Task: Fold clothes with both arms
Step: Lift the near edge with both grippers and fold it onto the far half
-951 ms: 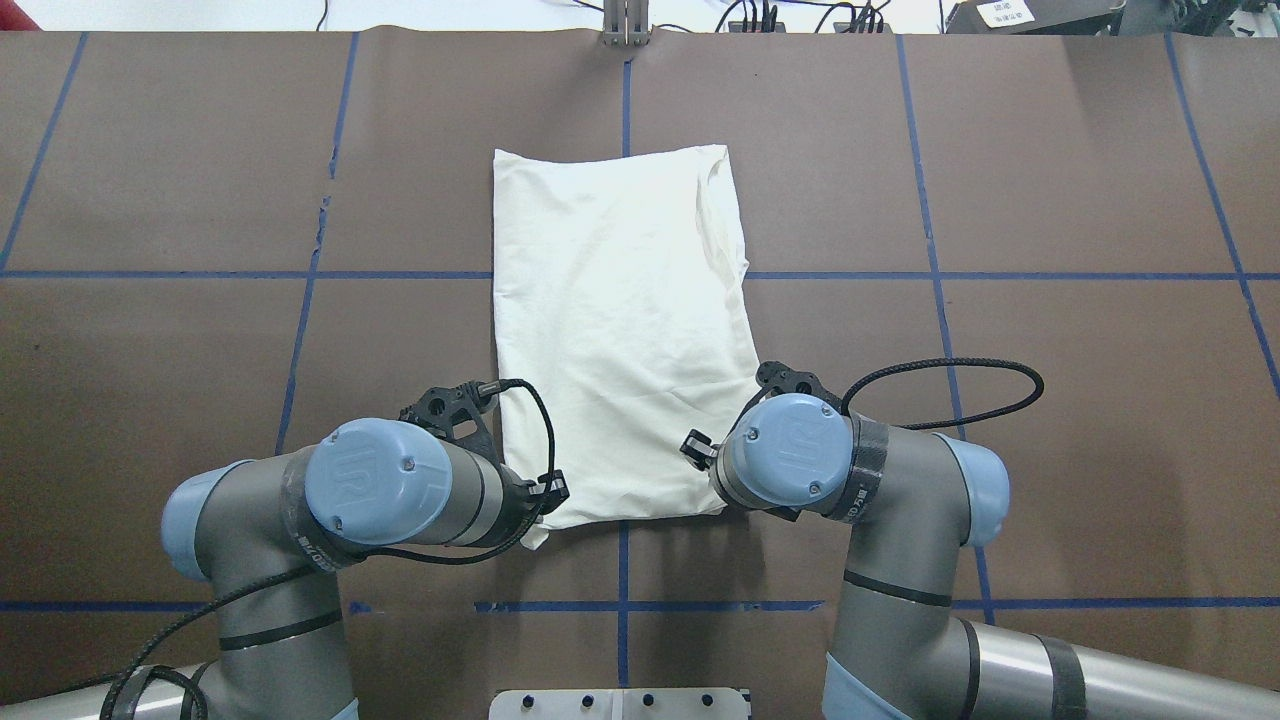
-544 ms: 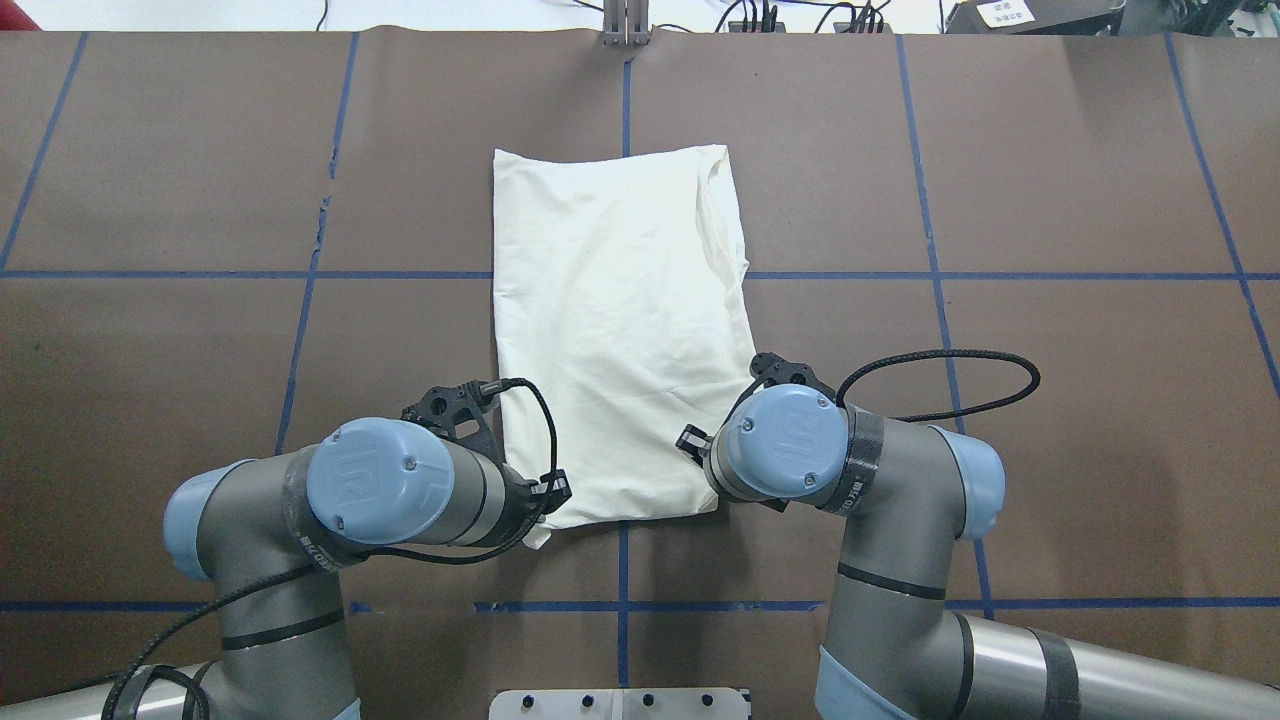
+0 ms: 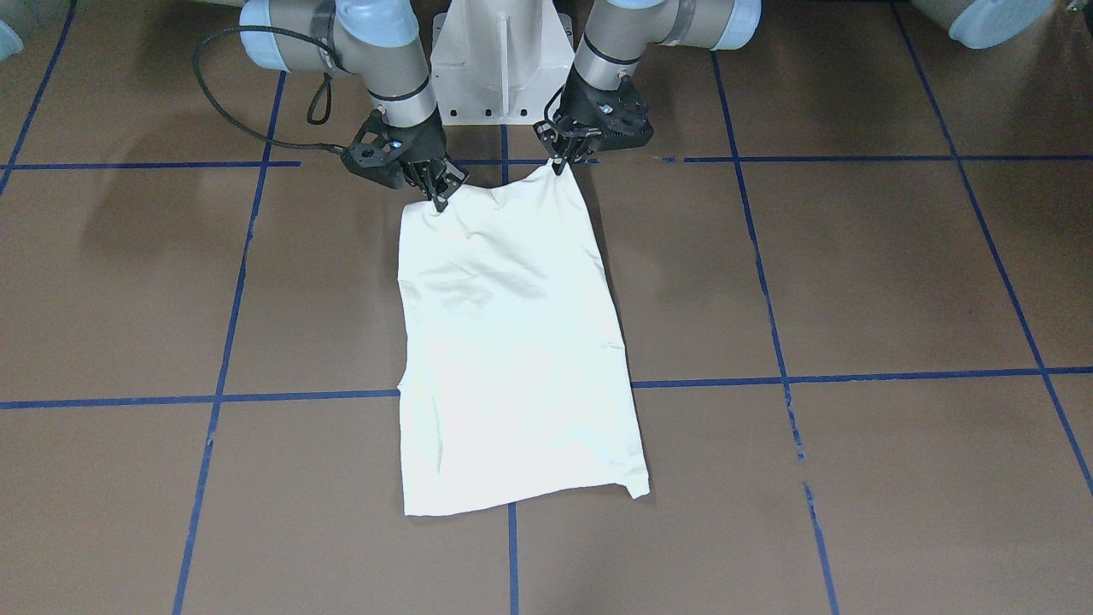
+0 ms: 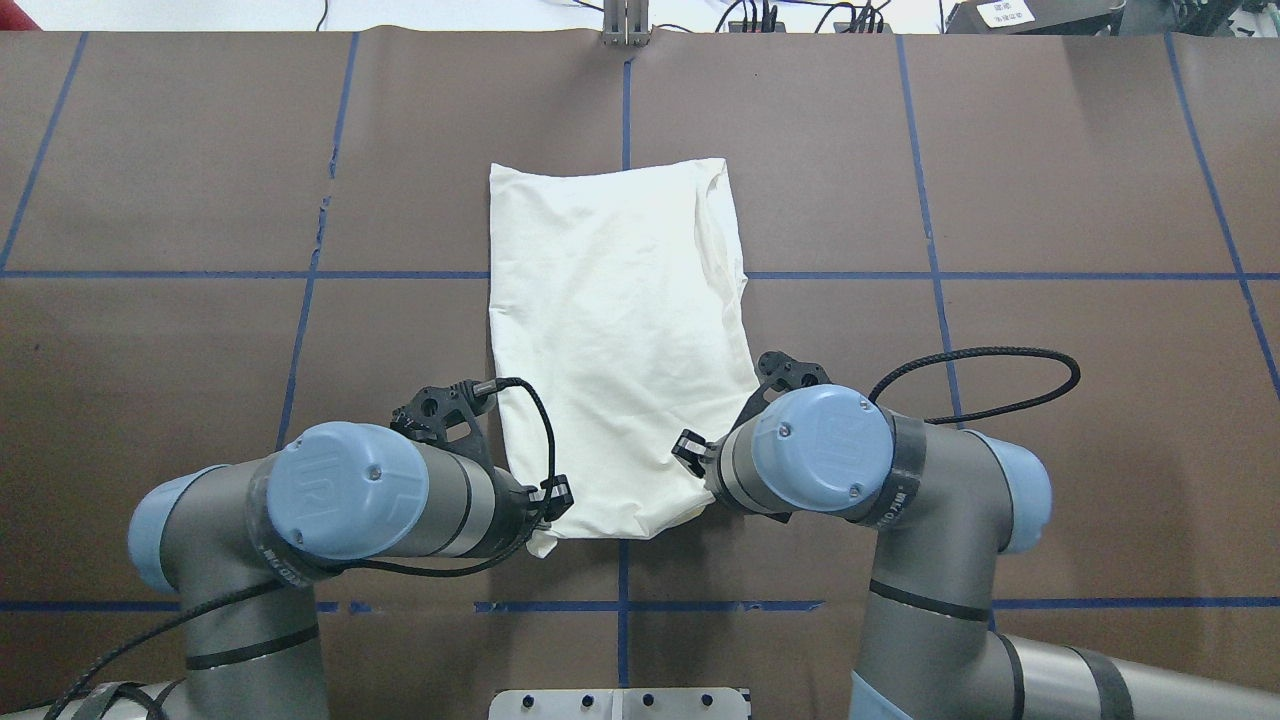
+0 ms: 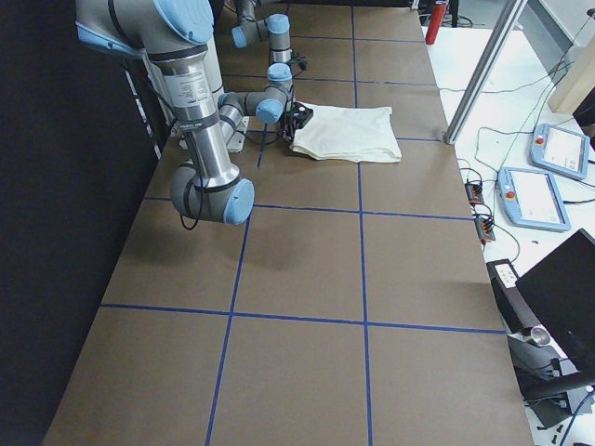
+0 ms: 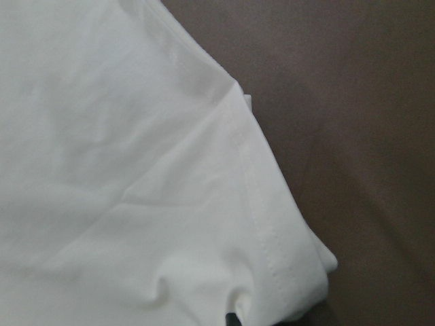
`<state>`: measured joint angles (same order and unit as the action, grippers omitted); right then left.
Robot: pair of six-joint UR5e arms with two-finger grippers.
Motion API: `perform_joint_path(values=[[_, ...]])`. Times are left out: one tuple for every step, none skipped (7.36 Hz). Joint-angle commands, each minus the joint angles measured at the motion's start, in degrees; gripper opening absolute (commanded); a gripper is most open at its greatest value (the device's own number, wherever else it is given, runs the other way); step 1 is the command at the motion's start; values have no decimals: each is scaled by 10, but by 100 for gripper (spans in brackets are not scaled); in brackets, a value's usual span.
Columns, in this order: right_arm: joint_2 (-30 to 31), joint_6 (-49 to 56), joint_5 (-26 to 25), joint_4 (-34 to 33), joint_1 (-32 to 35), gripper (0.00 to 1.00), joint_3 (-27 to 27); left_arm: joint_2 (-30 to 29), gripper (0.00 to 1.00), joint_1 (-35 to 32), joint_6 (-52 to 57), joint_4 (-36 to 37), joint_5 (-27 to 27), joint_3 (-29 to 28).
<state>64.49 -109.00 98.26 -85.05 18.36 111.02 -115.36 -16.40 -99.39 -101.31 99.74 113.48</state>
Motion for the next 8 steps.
perform_joint_path(values=[[36, -4, 1, 0, -47, 0, 74, 31, 0, 36, -1, 4, -1, 59], [37, -4, 0, 3, -53, 0, 72, 39, 0, 41, -1, 3, -1, 65], [28, 1, 1, 4, -54, 0, 68, 36, 0, 43, -2, 3, 0, 65], [27, 6, -1, 6, -42, 0, 68, 30, 0, 43, -1, 2, 5, 64], [27, 20, 4, 46, -9, 0, 66, 14, 0, 34, -5, 2, 16, 62], [26, 24, 18, 72, 27, 0, 56, -7, 0, -19, 1, -1, 20, 54], [20, 28, 58, 75, 76, 0, 42, -19, 0, -69, 2, -4, 34, 40], [-10, 42, 111, 75, 134, 0, 4, -57, 0, -127, 9, -6, 73, -10]])
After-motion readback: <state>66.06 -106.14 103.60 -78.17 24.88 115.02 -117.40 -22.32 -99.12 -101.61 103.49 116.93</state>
